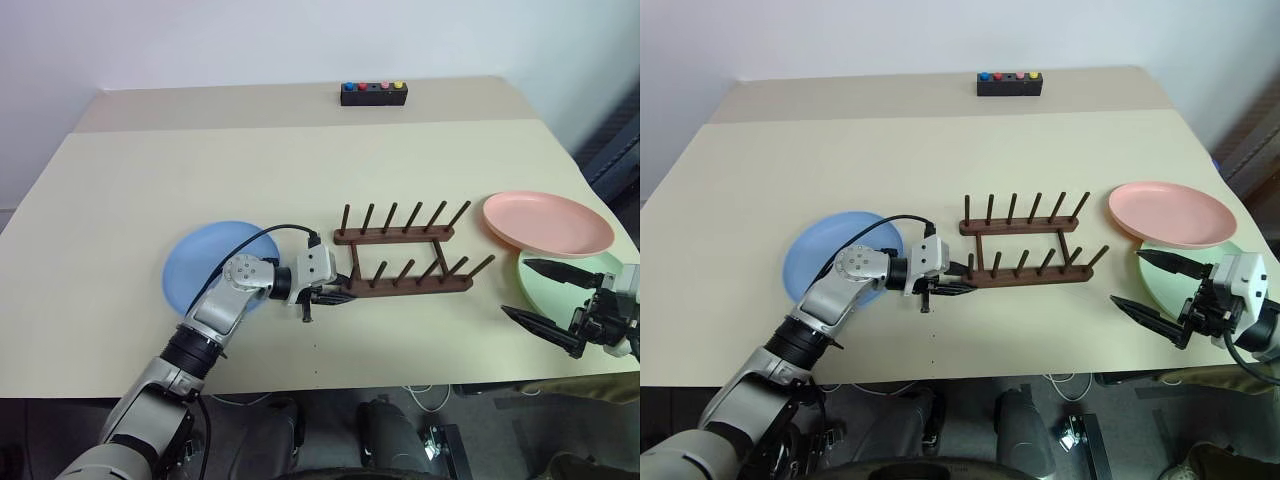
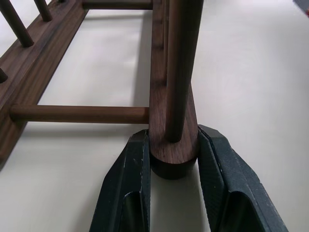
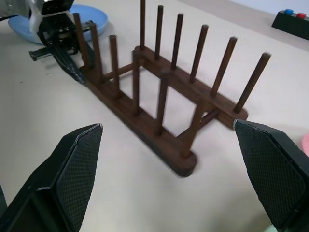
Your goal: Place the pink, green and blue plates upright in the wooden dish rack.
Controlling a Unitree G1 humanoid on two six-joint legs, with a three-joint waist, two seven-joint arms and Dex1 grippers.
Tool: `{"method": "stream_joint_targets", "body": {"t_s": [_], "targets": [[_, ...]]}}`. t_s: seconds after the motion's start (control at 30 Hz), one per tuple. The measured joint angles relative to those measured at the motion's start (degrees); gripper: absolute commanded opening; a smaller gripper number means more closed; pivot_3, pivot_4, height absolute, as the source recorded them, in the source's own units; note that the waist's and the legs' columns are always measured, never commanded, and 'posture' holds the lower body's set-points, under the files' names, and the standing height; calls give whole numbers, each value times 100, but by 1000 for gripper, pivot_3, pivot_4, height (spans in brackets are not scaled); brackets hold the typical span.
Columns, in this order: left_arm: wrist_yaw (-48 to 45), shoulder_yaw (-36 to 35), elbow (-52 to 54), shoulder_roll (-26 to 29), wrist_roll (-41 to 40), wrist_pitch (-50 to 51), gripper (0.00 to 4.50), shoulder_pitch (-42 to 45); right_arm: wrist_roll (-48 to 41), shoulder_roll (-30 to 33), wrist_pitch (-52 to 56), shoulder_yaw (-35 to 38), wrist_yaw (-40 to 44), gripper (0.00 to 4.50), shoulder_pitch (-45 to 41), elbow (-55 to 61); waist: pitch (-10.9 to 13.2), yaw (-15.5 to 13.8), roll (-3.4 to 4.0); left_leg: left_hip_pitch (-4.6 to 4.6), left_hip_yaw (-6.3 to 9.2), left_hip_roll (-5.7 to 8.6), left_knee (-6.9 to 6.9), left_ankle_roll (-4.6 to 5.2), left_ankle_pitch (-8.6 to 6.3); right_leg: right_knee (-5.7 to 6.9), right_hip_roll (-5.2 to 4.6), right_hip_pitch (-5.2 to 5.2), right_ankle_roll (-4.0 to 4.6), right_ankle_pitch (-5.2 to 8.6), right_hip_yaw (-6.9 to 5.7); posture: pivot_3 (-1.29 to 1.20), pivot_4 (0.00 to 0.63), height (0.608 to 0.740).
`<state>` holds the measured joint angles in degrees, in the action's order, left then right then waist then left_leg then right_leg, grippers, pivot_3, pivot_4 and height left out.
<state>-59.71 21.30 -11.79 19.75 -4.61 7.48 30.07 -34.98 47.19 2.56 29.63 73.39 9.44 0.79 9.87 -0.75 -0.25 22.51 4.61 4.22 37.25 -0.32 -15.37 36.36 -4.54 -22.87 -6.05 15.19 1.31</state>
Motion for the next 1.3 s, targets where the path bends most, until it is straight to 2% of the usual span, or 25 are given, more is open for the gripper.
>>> {"method": "stream_joint_targets", "body": {"t_s": [0.33,0.4,0.43,0.57,0.6,0.77,0.93,1.0,1.03,1.1,1.27,1.3], "targets": [[324,-160,-187,-212,-36,226,765,0,35,4,73,-134,14,4500,-232,-2,0,0,0,-2,1,1,2,0,0,1,0,3,0,0,-1,0,150,740],[294,-169,-193,-218,-54,254,1791,3,39,4,76,-142,12,4500,-290,-3,0,0,0,-2,1,1,2,0,0,1,0,3,0,0,-2,0,150,740],[214,-208,-205,-237,-152,402,2072,15,42,4,76,-149,6,4500,-308,-3,0,0,0,-2,1,1,2,0,0,1,1,3,0,0,-2,0,150,740],[-27,-253,-203,-218,-363,603,4085,80,53,2,76,-216,-13,4500,-360,-3,0,-4,0,-1,0,1,4,0,0,1,0,4,0,0,-3,0,150,740],[-41,-253,-204,-206,-360,579,4468,92,54,1,77,-222,-18,4500,-366,-3,0,-2,0,-2,0,1,4,0,0,1,0,4,0,0,-3,0,150,740],[-37,-288,-154,-134,-371,470,4468,107,29,-22,159,-249,-81,4500,-393,38,0,0,0,-2,1,1,3,0,0,1,0,4,0,0,-2,0,150,740],[-267,-643,557,358,-741,967,4468,179,-230,-172,852,-604,-352,4500,-482,437,0,16,0,-2,3,-3,1,-1,0,3,0,1,0,0,0,0,150,740],[-258,-796,829,507,-873,1220,4500,281,-415,-315,1233,-757,-560,3921,-600,547,0,7,0,-1,3,-2,2,-1,0,3,-1,1,0,0,0,0,150,740],[-280,-887,976,583,-978,1367,4240,306,-521,-375,1412,-816,-653,3581,-673,596,0,2,1,-2,3,-1,3,0,0,3,-2,2,0,0,0,0,150,740],[-372,-1011,1257,736,-1179,1592,3611,337,-615,-425,1587,-898,-735,2601,-706,692,0,-14,0,-1,4,0,2,0,0,-1,-3,4,0,0,-2,0,150,740],[-655,-1165,1888,924,-1914,2296,1124,133,-567,-456,1611,-1061,-652,51,-619,689,0,8,1,-1,4,-2,0,0,0,-1,0,2,0,0,-1,0,150,740],[-713,-1179,2030,930,-2128,2456,626,90,-492,-449,1548,-1104,-597,0,-597,674,0,8,1,-1,4,-2,0,0,0,0,0,2,0,0,-1,0,150,740]]}}
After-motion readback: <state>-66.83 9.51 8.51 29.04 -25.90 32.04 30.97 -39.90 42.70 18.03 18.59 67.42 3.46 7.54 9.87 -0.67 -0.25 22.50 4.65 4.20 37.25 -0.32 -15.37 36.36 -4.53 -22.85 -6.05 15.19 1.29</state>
